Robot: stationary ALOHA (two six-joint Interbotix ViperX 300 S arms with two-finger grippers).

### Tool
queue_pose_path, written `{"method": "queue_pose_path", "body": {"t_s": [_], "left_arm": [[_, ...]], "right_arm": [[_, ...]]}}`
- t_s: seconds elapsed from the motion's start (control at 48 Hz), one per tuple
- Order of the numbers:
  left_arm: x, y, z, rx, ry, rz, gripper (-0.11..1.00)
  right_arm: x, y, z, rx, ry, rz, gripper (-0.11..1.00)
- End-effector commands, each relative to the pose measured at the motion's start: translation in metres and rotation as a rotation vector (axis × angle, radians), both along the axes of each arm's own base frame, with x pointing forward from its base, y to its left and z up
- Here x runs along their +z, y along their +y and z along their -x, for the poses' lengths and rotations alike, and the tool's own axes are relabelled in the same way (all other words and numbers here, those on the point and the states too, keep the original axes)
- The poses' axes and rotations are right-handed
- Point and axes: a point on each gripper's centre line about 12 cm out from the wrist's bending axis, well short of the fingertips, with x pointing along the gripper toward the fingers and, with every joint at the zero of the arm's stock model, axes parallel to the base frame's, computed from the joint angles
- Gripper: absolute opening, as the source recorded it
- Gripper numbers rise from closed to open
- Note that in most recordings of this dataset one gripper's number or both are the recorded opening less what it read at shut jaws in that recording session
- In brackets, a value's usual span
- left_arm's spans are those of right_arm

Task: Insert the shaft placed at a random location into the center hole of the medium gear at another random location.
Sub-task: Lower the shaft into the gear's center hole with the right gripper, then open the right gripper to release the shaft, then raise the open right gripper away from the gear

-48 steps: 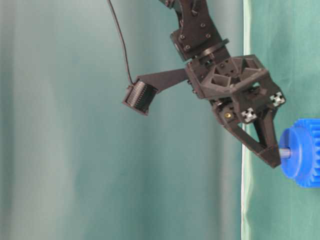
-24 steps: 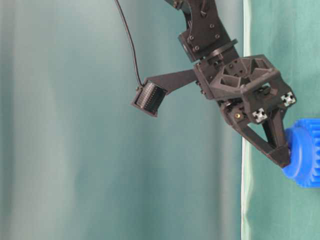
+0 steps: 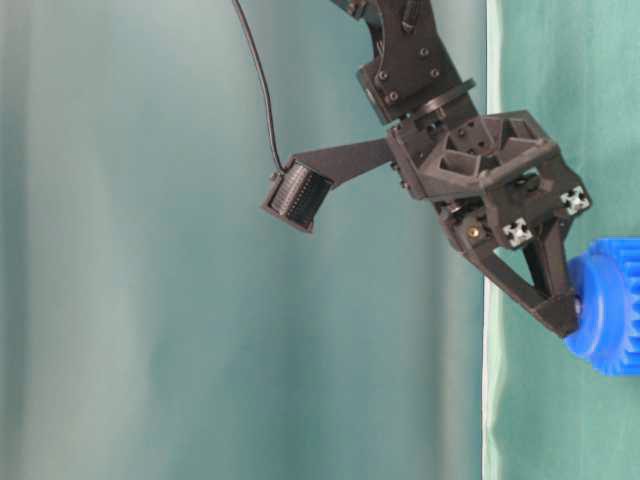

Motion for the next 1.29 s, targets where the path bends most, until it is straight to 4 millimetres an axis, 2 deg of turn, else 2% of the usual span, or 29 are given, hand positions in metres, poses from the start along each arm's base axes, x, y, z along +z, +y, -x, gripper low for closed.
{"method": "queue_pose_path", "body": {"t_s": [0.0, 0.063, 0.104, 0.292, 0.375, 0.521, 0.917, 1.271], "left_arm": [[0.007, 0.001, -0.002, 0.002, -0.015, -0.005, 0.0], [0.006, 0.001, -0.002, 0.002, -0.015, -0.005, 0.0], [0.007, 0.001, -0.002, 0.002, -0.017, -0.005, 0.0], [0.007, 0.001, -0.002, 0.002, -0.017, -0.005, 0.0], [0.007, 0.001, -0.002, 0.002, -0.017, -0.005, 0.0], [0.007, 0.001, -0.002, 0.002, -0.017, -0.005, 0.0], [0.007, 0.001, -0.002, 0.002, -0.017, -0.003, 0.0], [0.007, 0.001, -0.002, 0.002, -0.017, -0.003, 0.0]], "right_arm": [[0.015, 0.0, -0.007, -0.009, -0.054, -0.014, 0.14], [0.015, 0.0, -0.007, -0.011, -0.054, -0.015, 0.14], [0.015, 0.0, -0.007, -0.011, -0.056, -0.015, 0.19], [0.017, 0.001, -0.007, -0.009, -0.059, -0.015, 0.73], [0.022, 0.002, -0.007, -0.007, -0.068, -0.016, 0.92], [0.034, 0.003, -0.005, -0.004, -0.085, -0.013, 0.84], [0.075, 0.004, 0.003, 0.006, -0.108, -0.001, 0.86], [0.077, 0.005, 0.008, 0.006, -0.098, -0.003, 0.86]]}}
